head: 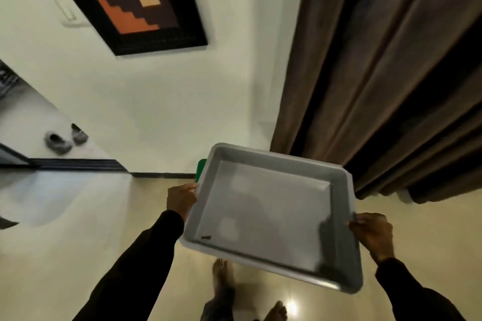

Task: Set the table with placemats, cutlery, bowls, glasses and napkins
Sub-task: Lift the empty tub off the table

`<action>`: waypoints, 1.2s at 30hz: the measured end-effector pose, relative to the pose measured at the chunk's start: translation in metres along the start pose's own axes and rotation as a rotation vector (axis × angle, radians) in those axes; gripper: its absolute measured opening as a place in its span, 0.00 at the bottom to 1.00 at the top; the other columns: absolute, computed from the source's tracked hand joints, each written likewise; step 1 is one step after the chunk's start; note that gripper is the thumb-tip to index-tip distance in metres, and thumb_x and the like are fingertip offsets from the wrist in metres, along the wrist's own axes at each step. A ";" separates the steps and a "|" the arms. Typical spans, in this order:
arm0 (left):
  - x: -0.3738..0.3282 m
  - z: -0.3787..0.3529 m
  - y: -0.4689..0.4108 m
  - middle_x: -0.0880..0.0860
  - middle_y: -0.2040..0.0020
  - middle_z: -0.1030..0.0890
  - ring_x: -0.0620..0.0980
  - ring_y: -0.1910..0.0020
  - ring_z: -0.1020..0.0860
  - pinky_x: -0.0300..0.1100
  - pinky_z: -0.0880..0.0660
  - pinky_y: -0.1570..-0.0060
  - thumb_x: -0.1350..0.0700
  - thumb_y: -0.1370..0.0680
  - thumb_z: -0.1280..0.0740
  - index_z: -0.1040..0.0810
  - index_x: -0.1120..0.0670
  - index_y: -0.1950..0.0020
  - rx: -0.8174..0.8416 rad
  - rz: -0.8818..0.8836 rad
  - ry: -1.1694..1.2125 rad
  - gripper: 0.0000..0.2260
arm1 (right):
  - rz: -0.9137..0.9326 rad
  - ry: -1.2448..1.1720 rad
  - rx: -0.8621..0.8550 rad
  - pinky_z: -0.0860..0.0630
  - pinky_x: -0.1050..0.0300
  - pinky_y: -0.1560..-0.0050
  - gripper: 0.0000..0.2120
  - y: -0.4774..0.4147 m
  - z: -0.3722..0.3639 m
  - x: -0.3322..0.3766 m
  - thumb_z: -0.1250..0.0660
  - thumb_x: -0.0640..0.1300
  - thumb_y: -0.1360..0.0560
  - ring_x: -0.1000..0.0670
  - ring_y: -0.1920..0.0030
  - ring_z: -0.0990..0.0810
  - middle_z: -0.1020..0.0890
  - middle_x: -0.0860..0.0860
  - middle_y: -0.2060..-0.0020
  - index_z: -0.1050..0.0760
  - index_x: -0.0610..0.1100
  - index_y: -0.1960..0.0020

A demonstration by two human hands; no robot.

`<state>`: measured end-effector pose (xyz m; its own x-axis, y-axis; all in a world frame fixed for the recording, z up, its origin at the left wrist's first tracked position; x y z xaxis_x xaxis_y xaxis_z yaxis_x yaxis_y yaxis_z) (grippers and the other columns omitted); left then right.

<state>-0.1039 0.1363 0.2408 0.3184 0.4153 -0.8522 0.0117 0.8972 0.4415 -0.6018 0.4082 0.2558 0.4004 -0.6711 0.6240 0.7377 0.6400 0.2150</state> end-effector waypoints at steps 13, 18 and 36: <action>0.162 0.094 -0.225 0.54 0.52 0.12 0.57 0.48 0.16 0.55 0.21 0.37 0.69 0.30 0.25 0.12 0.54 0.48 -0.191 0.323 0.022 0.15 | -0.003 0.078 0.169 0.24 0.52 0.58 0.05 -0.117 -0.290 0.090 0.24 0.38 0.30 0.40 0.63 0.17 0.16 0.43 0.67 0.17 0.39 0.64; 0.184 0.077 -0.293 0.57 0.45 0.14 0.60 0.43 0.18 0.58 0.22 0.36 0.71 0.27 0.27 0.15 0.58 0.39 -0.180 0.316 0.025 0.18 | 0.016 0.074 0.135 0.26 0.55 0.55 0.05 -0.156 -0.341 0.096 0.23 0.37 0.29 0.39 0.60 0.16 0.14 0.40 0.63 0.15 0.35 0.59; 0.225 0.051 -0.371 0.58 0.37 0.17 0.60 0.38 0.19 0.62 0.25 0.33 0.66 0.23 0.26 0.20 0.59 0.32 -0.199 0.262 -0.033 0.19 | -0.072 0.075 0.143 0.33 0.60 0.54 0.06 -0.224 -0.432 0.077 0.23 0.39 0.28 0.41 0.58 0.17 0.13 0.40 0.59 0.15 0.35 0.57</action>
<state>0.0116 -0.1108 -0.1009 0.3168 0.6339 -0.7056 -0.2592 0.7734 0.5784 -0.5019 0.0519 -0.0687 0.3928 -0.7399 0.5461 0.6833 0.6323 0.3651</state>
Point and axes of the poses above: each hand's wrist, its own y-axis away from the middle knuckle, its own z-axis out of the back of the hand, x = y × z, the point moved 8 cm from there along -y, towards the middle knuckle
